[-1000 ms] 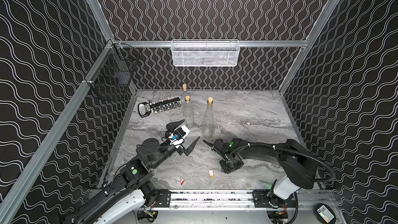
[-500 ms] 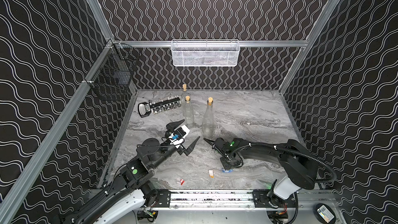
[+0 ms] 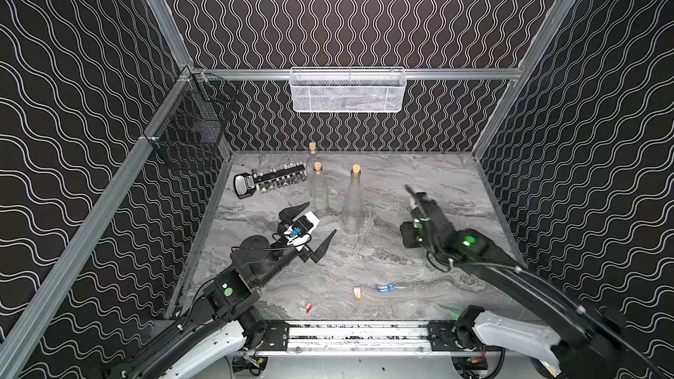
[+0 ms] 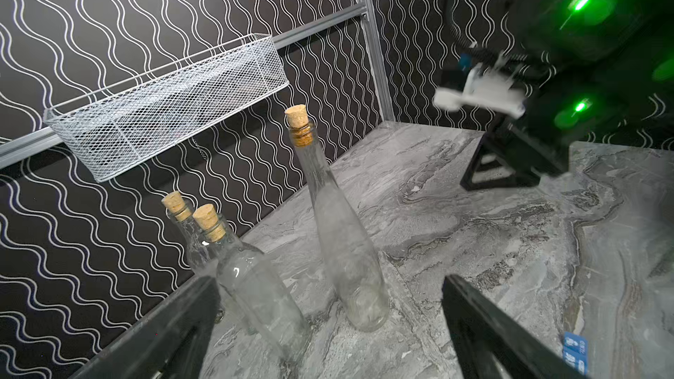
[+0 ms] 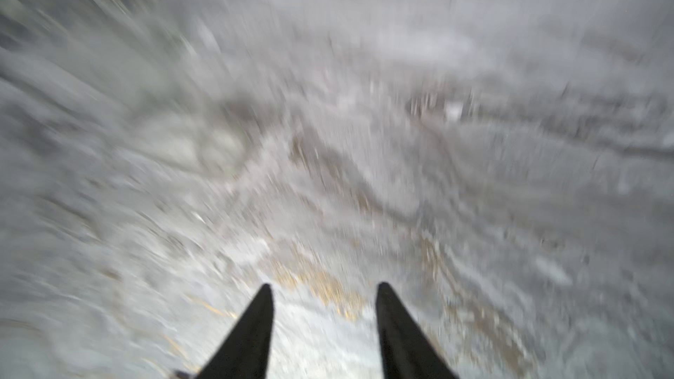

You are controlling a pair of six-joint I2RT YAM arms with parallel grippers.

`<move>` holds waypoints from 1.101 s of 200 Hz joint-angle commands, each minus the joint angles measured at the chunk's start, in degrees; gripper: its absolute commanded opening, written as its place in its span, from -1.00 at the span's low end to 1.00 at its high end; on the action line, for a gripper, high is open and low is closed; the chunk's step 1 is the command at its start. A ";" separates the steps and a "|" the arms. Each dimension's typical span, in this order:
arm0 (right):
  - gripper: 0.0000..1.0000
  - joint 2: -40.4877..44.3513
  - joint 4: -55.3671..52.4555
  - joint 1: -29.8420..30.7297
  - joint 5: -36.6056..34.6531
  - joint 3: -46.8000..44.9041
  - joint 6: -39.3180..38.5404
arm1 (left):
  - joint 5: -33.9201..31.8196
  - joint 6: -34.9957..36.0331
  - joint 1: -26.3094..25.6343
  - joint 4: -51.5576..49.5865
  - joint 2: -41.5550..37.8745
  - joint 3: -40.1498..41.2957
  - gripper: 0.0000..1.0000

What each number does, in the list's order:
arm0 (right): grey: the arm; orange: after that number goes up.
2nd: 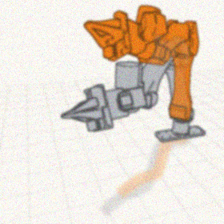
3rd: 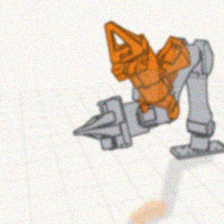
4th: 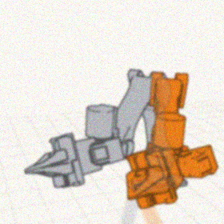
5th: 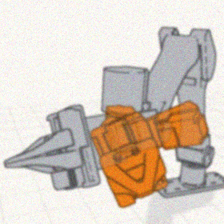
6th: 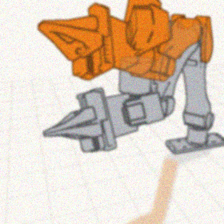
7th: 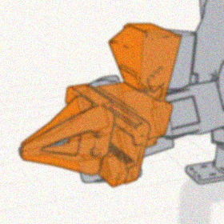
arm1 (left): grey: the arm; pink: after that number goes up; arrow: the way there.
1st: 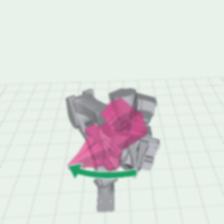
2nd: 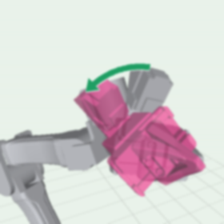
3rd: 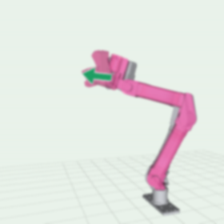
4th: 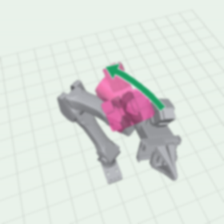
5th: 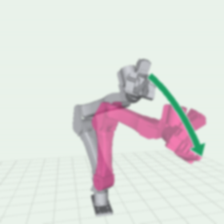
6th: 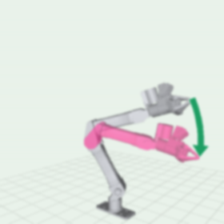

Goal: Remove the label from the bottle
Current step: Place the label at the center of the board, then reset both arms

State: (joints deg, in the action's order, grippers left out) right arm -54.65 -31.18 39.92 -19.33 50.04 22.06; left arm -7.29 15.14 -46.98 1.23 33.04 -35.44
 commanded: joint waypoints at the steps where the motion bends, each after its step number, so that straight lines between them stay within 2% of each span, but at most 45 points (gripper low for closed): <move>1: 0.62 7.63 9.43 -0.63 -2.40 -1.79 -5.51 | -2.84 -0.51 0.02 3.42 -0.08 0.44 0.97; 12: 0.85 11.01 11.91 -0.74 -3.10 -3.00 -6.84 | -3.83 -0.46 0.04 3.75 0.08 0.63 0.97; 28: 1.00 13.95 14.17 -0.88 -3.74 -4.44 -8.05 | -5.22 -0.26 0.04 4.45 0.03 1.22 0.97; 87: 1.00 20.69 15.27 -0.87 -5.72 -8.30 -5.45 | -10.40 2.95 0.03 7.06 0.49 3.75 0.97; 132: 1.00 31.99 22.57 -0.88 -14.76 -16.80 -4.16 | -13.20 3.13 0.87 7.07 1.82 3.71 0.97; 148: 1.00 34.13 26.99 -0.90 -17.39 -19.40 -7.33 | -16.08 2.46 1.38 7.77 2.11 3.84 0.98; 172: 1.00 35.13 31.85 -0.90 -23.35 -21.25 -12.55 | -25.00 -0.82 3.94 11.41 3.74 4.57 0.98; 194: 1.00 34.27 41.69 -0.89 -29.44 -25.46 -19.37 | -28.46 -5.38 9.67 12.39 6.27 5.03 0.97; 220: 1.00 29.83 59.40 -0.89 -33.60 -32.22 -29.87 | -29.50 -11.92 17.40 12.48 10.65 5.27 0.97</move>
State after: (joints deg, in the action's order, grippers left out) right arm -21.65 8.69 38.96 -46.24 21.96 3.75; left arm -32.64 10.98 -34.26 10.92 41.15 -30.48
